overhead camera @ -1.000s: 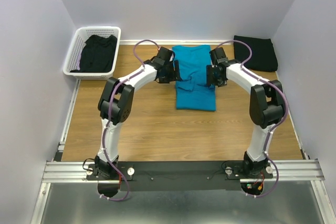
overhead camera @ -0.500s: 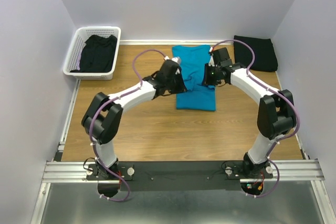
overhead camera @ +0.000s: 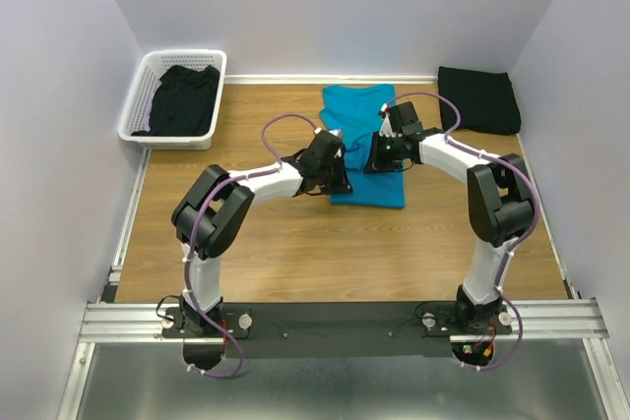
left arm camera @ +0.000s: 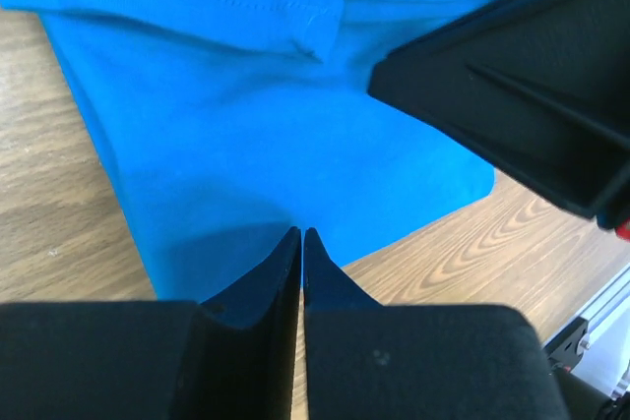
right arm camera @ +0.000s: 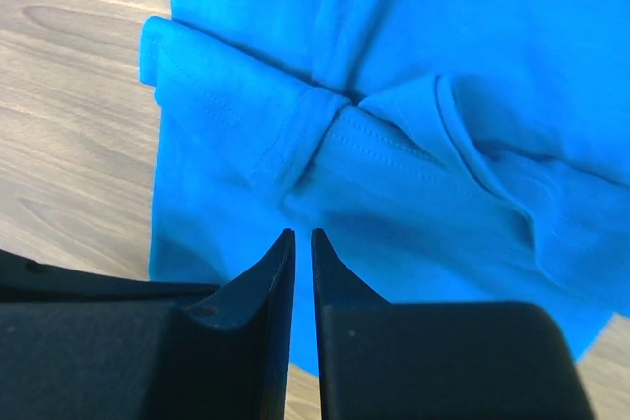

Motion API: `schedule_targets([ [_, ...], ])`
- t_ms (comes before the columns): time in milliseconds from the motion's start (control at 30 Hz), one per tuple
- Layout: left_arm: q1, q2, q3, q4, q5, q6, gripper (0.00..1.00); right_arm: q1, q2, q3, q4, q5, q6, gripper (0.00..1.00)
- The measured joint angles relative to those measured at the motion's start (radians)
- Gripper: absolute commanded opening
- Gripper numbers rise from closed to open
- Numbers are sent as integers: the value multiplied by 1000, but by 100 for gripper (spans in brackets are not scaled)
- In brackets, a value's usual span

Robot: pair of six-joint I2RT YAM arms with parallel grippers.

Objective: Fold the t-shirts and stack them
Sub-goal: Fold the tshirt

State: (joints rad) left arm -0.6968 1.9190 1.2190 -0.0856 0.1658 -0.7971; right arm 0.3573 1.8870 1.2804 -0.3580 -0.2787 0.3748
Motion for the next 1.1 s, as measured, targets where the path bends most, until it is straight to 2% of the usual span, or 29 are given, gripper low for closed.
schedule_targets([
  [300,2,29,-64,40,18,-1,10,3,91,35,27,-2,2,19],
  [767,3,-34,-186,122,53,-1,9,-8,261,342,38,158,-52,22],
  [967,3,-86,-240,100,53,-1,10,-16,155,278,53,94,-69,25],
  [1067,3,-116,-261,74,53,0,15,-17,34,163,60,19,-67,27],
  [1100,3,-126,-266,64,51,-1,20,-17,-11,119,60,-6,-62,27],
])
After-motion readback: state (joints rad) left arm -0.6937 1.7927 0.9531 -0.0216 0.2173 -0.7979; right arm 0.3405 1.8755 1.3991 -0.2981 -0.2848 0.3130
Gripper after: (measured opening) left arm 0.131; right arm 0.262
